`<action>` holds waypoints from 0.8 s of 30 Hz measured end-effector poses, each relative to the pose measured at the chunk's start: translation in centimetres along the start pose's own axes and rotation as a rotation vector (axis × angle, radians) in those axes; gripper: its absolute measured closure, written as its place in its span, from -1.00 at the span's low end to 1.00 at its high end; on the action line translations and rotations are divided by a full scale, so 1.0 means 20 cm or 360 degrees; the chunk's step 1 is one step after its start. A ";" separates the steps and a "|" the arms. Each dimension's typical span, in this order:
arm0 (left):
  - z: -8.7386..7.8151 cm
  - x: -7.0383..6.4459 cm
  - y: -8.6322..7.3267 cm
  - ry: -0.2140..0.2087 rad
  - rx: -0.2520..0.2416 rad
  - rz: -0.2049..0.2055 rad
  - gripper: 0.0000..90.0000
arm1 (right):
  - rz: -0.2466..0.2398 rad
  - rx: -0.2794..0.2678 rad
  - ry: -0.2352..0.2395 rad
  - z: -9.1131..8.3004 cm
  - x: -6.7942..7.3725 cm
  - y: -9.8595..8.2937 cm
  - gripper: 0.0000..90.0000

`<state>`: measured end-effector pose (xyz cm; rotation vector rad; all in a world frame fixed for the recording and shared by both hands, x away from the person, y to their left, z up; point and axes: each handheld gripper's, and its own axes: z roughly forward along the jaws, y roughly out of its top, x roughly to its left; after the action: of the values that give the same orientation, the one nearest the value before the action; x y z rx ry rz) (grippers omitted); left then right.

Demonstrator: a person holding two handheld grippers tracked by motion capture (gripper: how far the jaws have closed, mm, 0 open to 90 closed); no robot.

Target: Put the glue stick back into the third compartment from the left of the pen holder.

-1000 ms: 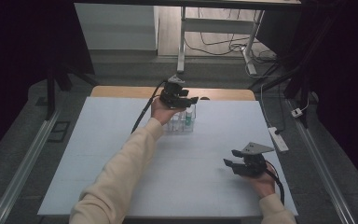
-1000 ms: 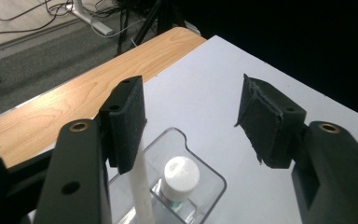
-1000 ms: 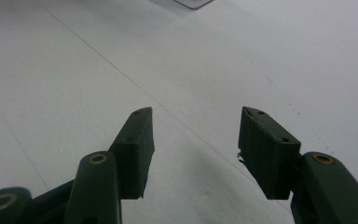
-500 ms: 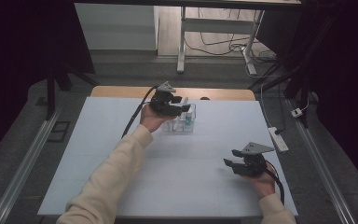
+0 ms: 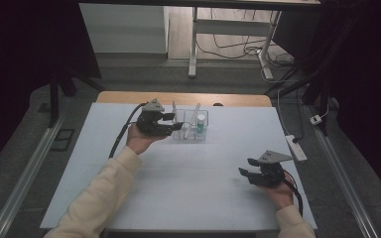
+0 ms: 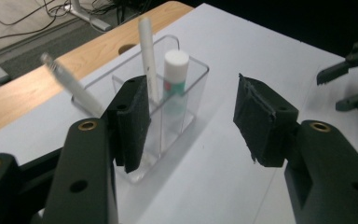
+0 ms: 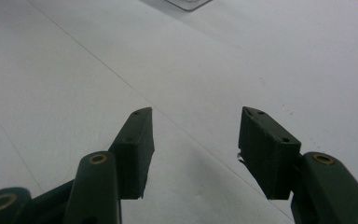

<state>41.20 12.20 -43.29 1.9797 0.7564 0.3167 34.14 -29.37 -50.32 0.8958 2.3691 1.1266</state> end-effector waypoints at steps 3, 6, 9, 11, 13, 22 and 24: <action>-0.05 0.00 -0.05 0.0001 -0.0001 -0.0023 0.00 | 0.0000 -0.0004 0.0001 0.00 0.00 0.00 -0.01; -0.09 -0.01 -0.09 0.0006 0.0003 -0.0028 -0.01 | 0.0002 -0.0002 -0.0001 0.00 -0.01 0.00 -0.01; -0.14 -0.02 -0.14 0.0014 0.0002 -0.0026 -0.03 | 0.0000 -0.0006 -0.0004 0.00 -0.01 0.00 -0.01; -0.18 -0.03 -0.18 0.0014 -0.0002 -0.0031 -0.04 | 0.0006 -0.0011 -0.0003 0.00 -0.01 0.00 -0.01; -0.21 -0.04 -0.22 0.0017 -0.0004 -0.0044 -0.05 | 0.0006 -0.0011 -0.0002 -0.01 -0.01 0.00 -0.01; -0.33 -0.07 -0.39 0.0041 0.0042 -0.0066 -0.09 | -0.0002 -0.0014 -0.0001 -0.02 -0.02 0.01 -0.01; -0.36 -0.08 -0.43 0.0073 0.0060 -0.0057 -0.11 | 0.0003 -0.0023 0.0003 -0.02 -0.02 0.00 -0.01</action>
<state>33.10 19.31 -46.78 1.9980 0.8314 0.3296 34.19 -29.81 -49.98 0.8926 2.3589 1.1443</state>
